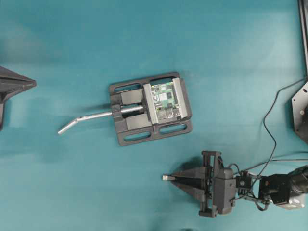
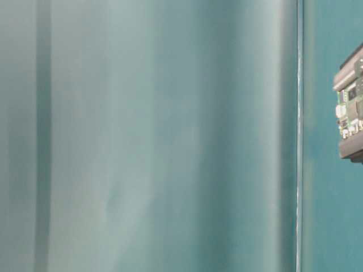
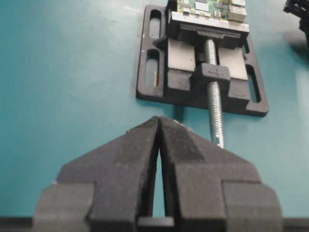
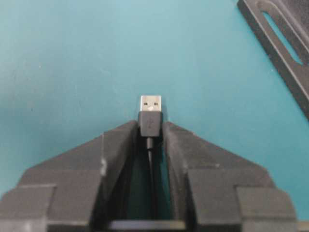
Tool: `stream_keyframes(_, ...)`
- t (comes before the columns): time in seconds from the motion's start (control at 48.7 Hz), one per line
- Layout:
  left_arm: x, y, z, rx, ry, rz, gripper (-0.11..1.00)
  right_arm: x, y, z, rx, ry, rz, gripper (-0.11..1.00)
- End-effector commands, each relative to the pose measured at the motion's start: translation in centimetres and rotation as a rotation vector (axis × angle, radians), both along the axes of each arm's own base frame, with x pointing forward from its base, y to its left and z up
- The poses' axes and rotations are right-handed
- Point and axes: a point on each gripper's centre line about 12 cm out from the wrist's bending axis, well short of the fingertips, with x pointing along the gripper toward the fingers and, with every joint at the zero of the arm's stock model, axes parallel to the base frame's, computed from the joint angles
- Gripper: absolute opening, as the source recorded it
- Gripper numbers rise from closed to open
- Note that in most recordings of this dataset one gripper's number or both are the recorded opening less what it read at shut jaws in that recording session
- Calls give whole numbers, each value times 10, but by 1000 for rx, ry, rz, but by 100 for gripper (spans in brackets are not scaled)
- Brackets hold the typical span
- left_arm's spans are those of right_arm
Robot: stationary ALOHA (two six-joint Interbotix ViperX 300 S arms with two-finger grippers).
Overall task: Insert the USB into the fixed PCB.
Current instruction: 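Close the right gripper on the black USB cable behind the plug, then carry the USB plug with the right gripper to the board's USB port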
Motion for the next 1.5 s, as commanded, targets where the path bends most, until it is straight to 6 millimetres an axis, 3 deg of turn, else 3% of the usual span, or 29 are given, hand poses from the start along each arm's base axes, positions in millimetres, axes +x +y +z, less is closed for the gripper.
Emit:
stream_keyframes(0.0,3,1,12,2,-18,5,3,1,0,4,8,-7,-2,22)
stream_keyframes(0.616,3,1,12,-1,-17,4,3,5,2,7,15,-23,-7,21)
stream_keyframes(0.883,2,1,12,0,-20,6,3,20,8,32,48,-143,-53,21)
stream_keyframes(1.212,3,1,12,1,-17,4,3,17,7,47,103,-213,-317,21)
stream_keyframes(1.479,2,1,12,2,-18,5,3,9,8,61,36,-209,-564,21)
